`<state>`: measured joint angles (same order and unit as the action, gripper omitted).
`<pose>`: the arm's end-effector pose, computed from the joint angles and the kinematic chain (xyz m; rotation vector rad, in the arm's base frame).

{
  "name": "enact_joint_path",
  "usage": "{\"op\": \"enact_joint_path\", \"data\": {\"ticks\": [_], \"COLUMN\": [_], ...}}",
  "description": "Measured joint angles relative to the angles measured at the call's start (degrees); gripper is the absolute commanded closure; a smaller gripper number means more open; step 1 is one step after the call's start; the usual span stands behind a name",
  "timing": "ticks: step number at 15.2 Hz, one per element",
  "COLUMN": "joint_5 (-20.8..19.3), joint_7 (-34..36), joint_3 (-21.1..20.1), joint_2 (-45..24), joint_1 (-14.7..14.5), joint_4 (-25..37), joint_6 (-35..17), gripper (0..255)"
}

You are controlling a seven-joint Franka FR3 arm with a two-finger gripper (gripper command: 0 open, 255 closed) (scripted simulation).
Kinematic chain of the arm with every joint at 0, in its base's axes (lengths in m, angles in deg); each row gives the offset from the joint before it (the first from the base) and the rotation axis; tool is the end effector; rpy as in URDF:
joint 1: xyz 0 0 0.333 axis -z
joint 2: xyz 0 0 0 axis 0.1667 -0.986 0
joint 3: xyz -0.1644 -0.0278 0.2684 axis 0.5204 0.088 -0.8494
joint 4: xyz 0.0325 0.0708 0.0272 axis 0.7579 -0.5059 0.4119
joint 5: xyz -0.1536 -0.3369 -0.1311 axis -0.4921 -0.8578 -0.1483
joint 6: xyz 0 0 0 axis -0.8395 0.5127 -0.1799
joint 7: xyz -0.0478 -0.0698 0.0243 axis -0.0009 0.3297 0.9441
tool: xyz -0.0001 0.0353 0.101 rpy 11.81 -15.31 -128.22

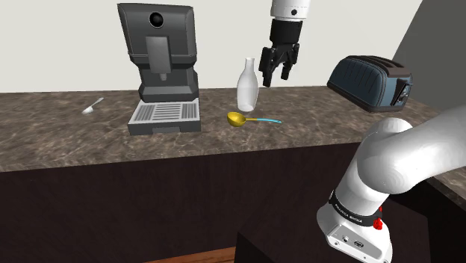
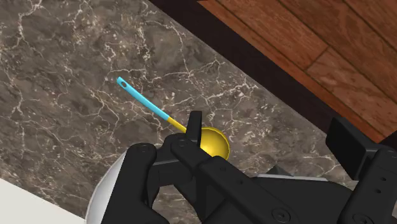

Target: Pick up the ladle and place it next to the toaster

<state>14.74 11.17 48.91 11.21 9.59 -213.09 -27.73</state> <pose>0.3204 0.0181 0.5841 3.1209 -0.1552 0.0248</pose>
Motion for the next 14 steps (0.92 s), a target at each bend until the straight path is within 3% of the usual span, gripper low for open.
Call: {"op": "enact_joint_path", "data": {"ticks": [4, 14], "joint_5": [-1.99, -10.66], "joint_7": [-5.67, -32.37], "joint_3": [2.07, 12.93], "joint_2": [0.4, -8.49], "joint_1": [-0.83, -4.2], "joint_4": [-3.9, -13.61], "joint_6": [-4.21, -27.51], "gripper": [0, 0]}}
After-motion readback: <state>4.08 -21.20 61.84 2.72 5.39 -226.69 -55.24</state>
